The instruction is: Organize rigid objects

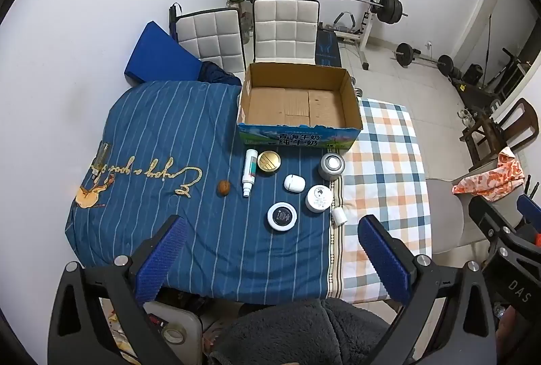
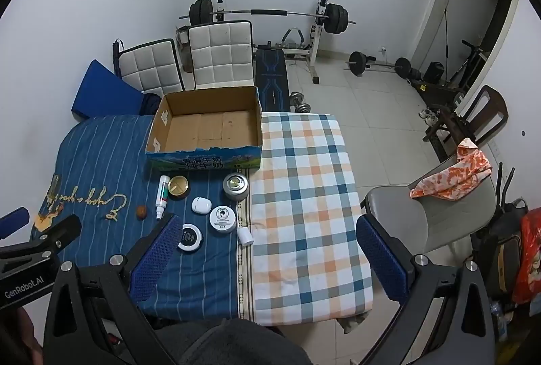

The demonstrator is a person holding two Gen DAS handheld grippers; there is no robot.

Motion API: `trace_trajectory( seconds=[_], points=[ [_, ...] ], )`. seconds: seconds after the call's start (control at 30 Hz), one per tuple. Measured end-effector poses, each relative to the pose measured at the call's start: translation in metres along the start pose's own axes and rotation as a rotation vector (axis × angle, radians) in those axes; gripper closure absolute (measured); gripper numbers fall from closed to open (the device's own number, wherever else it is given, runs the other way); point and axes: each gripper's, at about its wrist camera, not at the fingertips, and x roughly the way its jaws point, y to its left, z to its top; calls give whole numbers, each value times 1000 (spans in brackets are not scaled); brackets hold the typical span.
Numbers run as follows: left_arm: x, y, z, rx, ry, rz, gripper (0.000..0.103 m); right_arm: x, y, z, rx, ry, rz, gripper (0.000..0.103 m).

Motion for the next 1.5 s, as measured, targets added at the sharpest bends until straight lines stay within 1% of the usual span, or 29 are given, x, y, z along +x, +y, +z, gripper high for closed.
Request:
trace_trajectory(
  seconds=[0.1,0.13,0.43,0.47,0.6,0.97,1.2,1.3,1.33,1.5],
  points=[
    [0,0,0,-2,-3,-2,0,1,2,0,-8,3,-12,0],
    [0,0,0,-1,-3,-2,0,1,1,0,-1,6,1,0],
    [-1,-1,0,2,1,6,0,3,2,0,-2,5,0,0],
    [-1,0,-6,2,2,4,0,4,3,1,-2,8,2,0],
    [2,4,-7,1,5,3,0,4,3,1,-4,9,-1,0],
    [3,4,-7,-1,10,2,0,11,2,-6,-5,11,1,0],
    [3,2,-9,1,11,5,0,8,2,-5,-4,11,1,0],
    [4,2,-8,1,11,5,0,14,0,-8,-3,8,0,0],
    [5,2,-9,1,10,6,0,16,4,0,2,13,-4,0],
    [4,2,-8,2,12,4,0,16,4,-1,3,16,-2,0]
  ],
)
